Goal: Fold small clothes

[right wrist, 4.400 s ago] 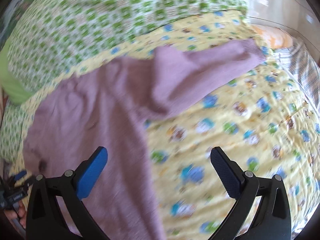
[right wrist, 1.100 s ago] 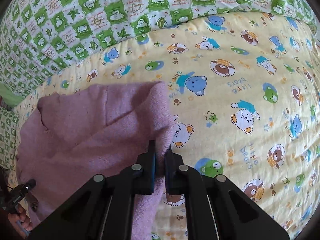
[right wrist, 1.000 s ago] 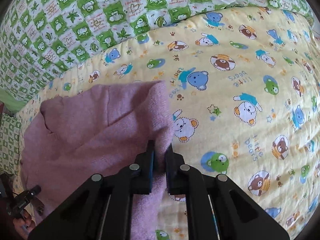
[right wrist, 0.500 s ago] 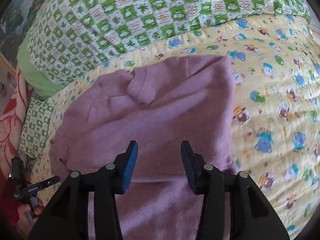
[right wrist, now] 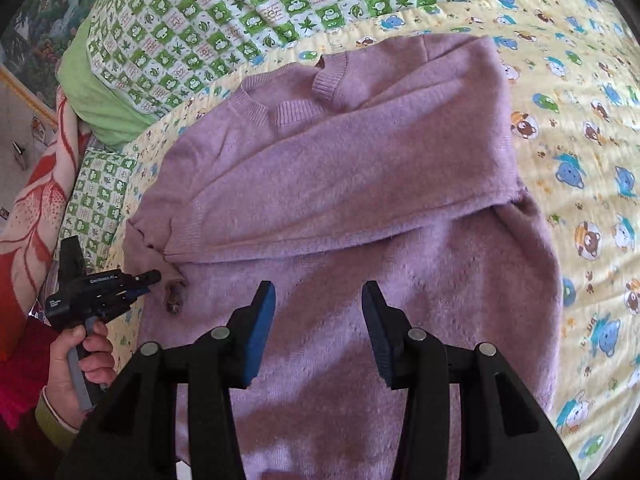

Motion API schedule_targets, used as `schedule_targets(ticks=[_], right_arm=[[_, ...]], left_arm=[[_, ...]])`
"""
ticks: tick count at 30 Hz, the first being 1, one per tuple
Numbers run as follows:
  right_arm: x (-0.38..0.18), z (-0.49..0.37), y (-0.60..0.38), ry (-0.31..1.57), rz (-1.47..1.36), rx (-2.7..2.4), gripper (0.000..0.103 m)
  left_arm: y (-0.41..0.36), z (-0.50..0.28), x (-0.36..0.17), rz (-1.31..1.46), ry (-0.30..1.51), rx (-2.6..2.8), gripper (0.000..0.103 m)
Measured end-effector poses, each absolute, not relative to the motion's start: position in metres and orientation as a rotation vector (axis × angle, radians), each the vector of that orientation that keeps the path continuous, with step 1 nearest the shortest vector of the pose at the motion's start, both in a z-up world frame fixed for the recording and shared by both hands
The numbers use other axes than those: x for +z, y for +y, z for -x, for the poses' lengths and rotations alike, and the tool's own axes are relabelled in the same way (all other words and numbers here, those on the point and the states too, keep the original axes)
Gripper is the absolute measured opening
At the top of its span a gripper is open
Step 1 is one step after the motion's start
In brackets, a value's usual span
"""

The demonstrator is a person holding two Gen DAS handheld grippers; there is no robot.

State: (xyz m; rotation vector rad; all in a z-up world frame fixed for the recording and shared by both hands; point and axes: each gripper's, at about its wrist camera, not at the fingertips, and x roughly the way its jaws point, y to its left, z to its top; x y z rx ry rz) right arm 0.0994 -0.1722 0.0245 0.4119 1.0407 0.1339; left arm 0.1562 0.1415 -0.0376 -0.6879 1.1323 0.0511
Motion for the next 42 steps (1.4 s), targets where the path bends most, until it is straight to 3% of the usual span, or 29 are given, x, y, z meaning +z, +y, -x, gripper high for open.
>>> schedule_targets(ticks=[5, 9, 11, 14, 17, 22, 26, 31, 39, 40, 42], right_arm=[[0.027, -0.086, -0.186, 1.016, -0.455, 0.097, 0.046], [0.029, -0.086, -0.198, 1.001, -0.487, 0.073, 0.046], [0.031, -0.089, -0.204, 0.989, -0.507, 0.06, 0.046], [0.034, -0.094, -0.211, 0.977, -0.521, 0.038, 0.046], [0.036, -0.096, -0.218, 0.978, -0.524, 0.024, 0.046], [0.028, -0.095, -0.23, 0.999, -0.538, 0.002, 0.046], [0.019, -0.1, -0.236, 1.018, -0.564, -0.009, 0.046], [0.012, -0.124, -0.231, 1.014, -0.585, 0.043, 0.046], [-0.028, -0.19, -0.222, 1.099, -0.677, -0.033, 0.046], [-0.028, -0.195, -0.221, 1.081, -0.702, -0.027, 0.039], [-0.02, -0.205, -0.218, 1.048, -0.717, -0.004, 0.007]], left_arm=[[0.106, -0.164, 0.042, 0.651, 1.001, -0.146, 0.014], [0.026, -0.201, 0.097, 0.586, 0.913, -0.406, 0.015], [-0.013, -0.217, 0.1, 0.548, 0.921, -0.476, 0.018], [-0.08, -0.242, 0.077, 0.417, 1.005, -0.564, 0.034], [-0.108, -0.245, 0.045, 0.297, 1.082, -0.565, 0.034], [-0.069, -0.21, 0.015, 0.198, 1.119, -0.491, 0.038], [0.006, -0.185, -0.002, 0.13, 1.115, -0.311, 0.052], [0.084, -0.196, -0.037, 0.066, 1.156, -0.083, 0.053], [0.111, -0.234, -0.073, 0.019, 1.172, 0.073, 0.056], [0.117, -0.24, -0.076, 0.048, 1.177, 0.092, 0.056], [0.123, -0.246, -0.075, 0.087, 1.16, 0.113, 0.056]])
